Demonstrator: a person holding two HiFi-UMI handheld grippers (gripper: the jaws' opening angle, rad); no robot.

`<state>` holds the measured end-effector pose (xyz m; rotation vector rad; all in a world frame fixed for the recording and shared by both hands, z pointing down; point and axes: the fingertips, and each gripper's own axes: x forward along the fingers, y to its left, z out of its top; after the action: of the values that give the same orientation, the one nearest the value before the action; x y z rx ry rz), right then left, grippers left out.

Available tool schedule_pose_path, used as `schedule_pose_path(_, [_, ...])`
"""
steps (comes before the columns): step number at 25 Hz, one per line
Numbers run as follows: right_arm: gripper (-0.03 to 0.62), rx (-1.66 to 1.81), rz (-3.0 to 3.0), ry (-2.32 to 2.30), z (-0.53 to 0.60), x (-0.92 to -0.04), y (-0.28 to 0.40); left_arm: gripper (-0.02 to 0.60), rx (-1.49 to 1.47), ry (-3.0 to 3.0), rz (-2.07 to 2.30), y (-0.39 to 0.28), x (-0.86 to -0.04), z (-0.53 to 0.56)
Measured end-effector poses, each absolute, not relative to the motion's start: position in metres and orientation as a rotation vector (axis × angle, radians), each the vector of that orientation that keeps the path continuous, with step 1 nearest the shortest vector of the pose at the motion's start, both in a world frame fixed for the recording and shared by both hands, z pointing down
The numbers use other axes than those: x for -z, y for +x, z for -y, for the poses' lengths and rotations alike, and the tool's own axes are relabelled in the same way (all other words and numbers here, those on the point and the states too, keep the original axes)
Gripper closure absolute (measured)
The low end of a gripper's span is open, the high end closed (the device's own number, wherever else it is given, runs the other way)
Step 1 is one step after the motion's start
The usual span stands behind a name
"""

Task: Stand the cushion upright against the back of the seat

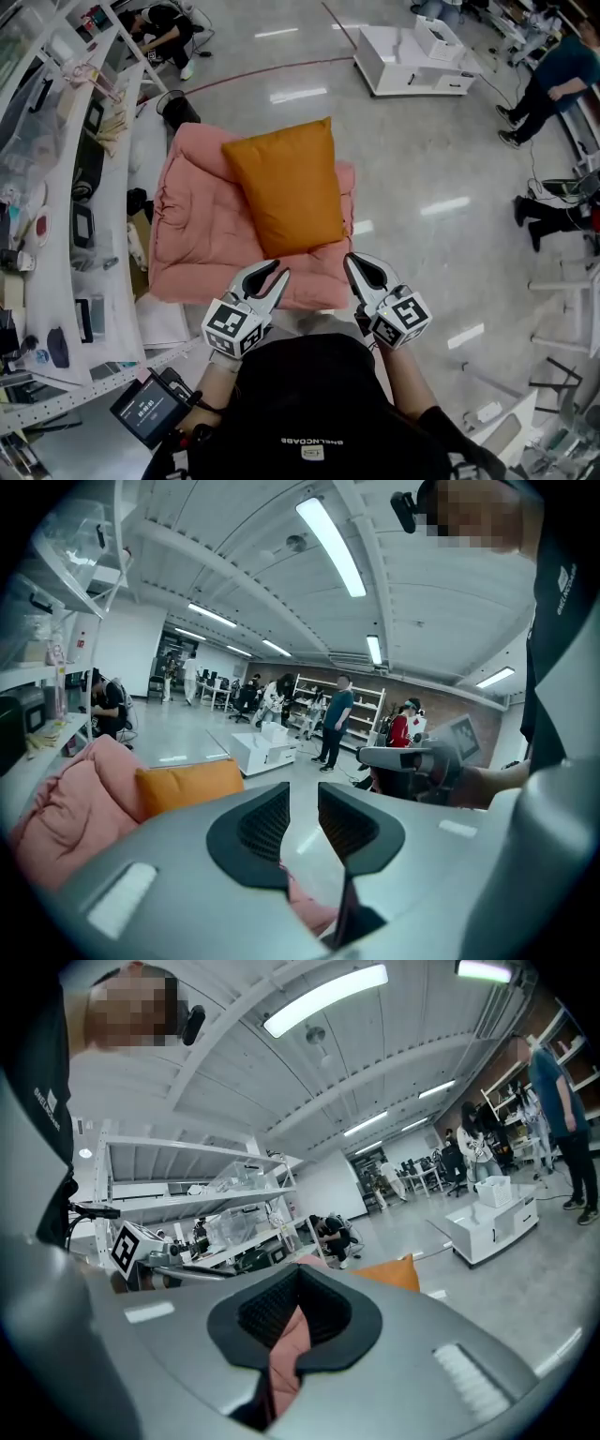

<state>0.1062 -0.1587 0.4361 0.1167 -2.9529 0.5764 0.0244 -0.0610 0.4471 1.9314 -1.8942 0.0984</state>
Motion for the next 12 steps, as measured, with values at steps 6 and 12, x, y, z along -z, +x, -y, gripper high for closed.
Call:
schedule_pose_path(6, [0.588,-0.647,2.939,0.127,0.164,-0.439,0.091,0.462,-0.083,1.883,1.908,0.006,-0.453,0.056])
schedule_pose_path(12, [0.587,-0.604,2.976,0.218,0.166,-0.427,0.065,0.451,-0.103,1.934,1.911,-0.033,-0.445,0.058])
